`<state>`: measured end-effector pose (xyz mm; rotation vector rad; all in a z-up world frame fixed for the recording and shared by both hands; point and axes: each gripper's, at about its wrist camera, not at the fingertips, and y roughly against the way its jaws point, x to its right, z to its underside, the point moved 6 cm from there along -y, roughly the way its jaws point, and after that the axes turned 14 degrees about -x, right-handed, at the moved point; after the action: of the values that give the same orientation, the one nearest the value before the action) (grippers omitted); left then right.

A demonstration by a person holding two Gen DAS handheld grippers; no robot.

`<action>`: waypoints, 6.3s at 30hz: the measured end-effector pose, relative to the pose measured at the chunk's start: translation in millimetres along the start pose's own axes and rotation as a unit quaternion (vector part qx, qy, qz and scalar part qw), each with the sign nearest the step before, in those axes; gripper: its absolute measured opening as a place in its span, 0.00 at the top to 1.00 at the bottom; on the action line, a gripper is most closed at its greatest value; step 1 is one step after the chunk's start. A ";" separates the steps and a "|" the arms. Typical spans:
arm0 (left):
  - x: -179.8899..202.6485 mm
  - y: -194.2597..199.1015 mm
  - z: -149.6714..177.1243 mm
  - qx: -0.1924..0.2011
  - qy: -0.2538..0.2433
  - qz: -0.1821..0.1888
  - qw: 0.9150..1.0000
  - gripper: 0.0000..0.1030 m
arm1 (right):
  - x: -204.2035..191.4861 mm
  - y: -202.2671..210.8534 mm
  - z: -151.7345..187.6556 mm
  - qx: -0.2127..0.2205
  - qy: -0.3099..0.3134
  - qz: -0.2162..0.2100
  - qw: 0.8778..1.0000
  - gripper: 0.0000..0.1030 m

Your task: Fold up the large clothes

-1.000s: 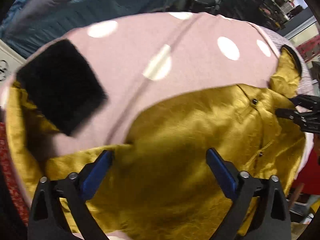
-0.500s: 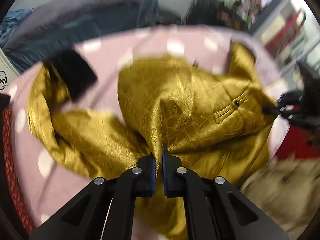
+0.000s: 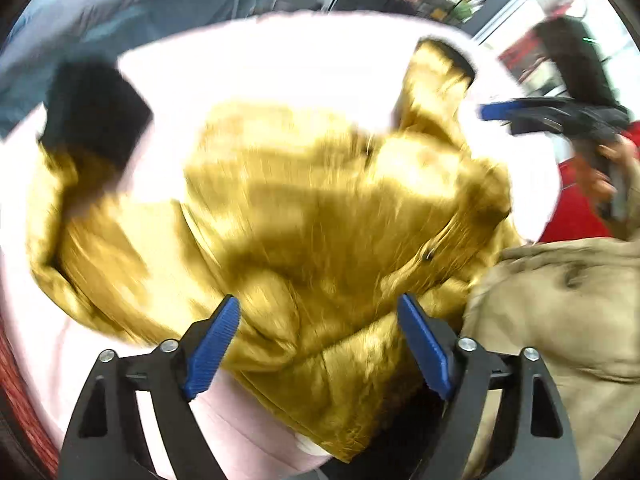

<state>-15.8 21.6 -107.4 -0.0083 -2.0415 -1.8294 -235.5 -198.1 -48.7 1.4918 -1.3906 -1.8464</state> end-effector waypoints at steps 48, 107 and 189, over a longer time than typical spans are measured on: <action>-162.7 -22.6 -56.1 0.032 0.301 -0.216 0.928 0.13 | 249.1 73.1 4.4 0.169 -0.409 0.244 0.863 0.18; -261.9 -36.6 -120.9 -0.061 0.267 -0.240 0.931 0.93 | 160.3 56.3 113.1 0.185 -0.437 0.100 0.875 0.34; -25.7 -83.9 39.2 0.009 0.147 -0.046 0.988 0.23 | -4.4 -109.1 85.9 -0.050 -0.202 0.259 0.943 0.32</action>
<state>-25.5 53.5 -197.5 0.3459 -1.8783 -1.7471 -280.9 -109.2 -145.2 0.6194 -1.6389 -1.8850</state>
